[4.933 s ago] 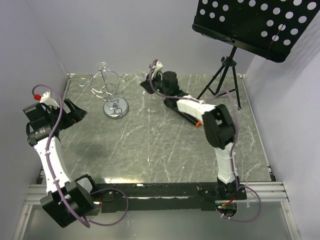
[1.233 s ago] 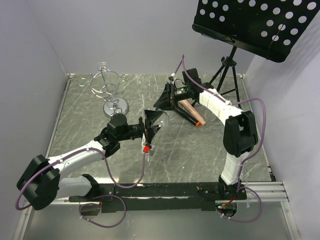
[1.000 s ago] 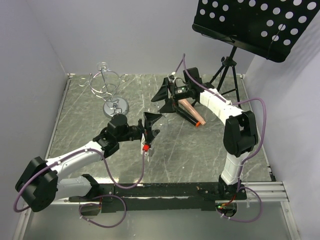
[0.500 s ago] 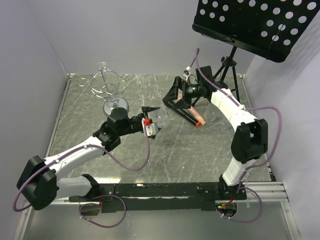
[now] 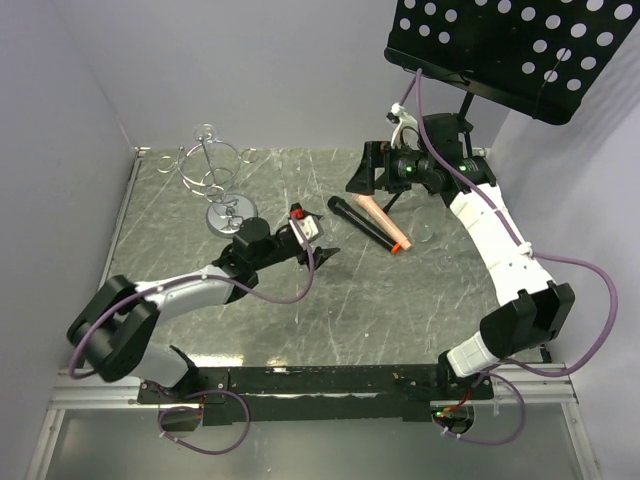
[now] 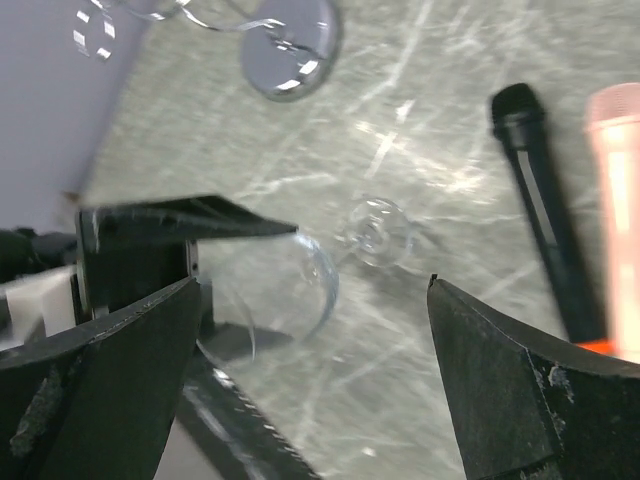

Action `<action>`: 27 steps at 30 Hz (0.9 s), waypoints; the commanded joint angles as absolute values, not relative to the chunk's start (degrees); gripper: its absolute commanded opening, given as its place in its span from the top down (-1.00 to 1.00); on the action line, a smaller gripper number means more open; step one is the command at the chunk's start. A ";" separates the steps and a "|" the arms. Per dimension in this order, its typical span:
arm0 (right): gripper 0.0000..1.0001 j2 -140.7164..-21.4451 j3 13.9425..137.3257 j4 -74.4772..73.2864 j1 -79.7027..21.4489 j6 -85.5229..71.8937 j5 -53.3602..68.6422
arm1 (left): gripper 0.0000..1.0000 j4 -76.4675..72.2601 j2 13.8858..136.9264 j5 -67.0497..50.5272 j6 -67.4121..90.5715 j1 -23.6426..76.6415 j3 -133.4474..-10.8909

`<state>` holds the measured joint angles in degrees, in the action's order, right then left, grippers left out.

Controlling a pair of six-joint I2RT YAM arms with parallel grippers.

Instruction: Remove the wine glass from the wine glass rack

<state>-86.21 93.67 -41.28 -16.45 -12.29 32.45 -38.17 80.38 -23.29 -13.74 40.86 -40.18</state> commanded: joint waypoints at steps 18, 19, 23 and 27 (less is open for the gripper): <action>-1.00 -83.93 92.02 -48.16 -19.95 2.55 23.82 | -0.45 -60.29 97.03 -16.26 2.37 38.94 -43.59; -1.00 -84.20 92.11 -48.08 -20.21 2.72 23.91 | -0.55 -60.12 97.12 -16.26 2.29 38.85 -43.68; -1.00 -85.43 92.90 -47.20 -21.00 2.72 25.22 | -0.99 -59.15 96.24 -16.70 1.84 38.32 -43.68; -1.00 -87.97 93.69 -47.02 -22.58 5.17 27.24 | -0.99 -57.04 93.18 -19.15 0.71 37.88 -42.81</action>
<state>-85.76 91.81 -48.14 -20.93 1.93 25.12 -54.96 97.06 -16.67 1.54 38.35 -41.65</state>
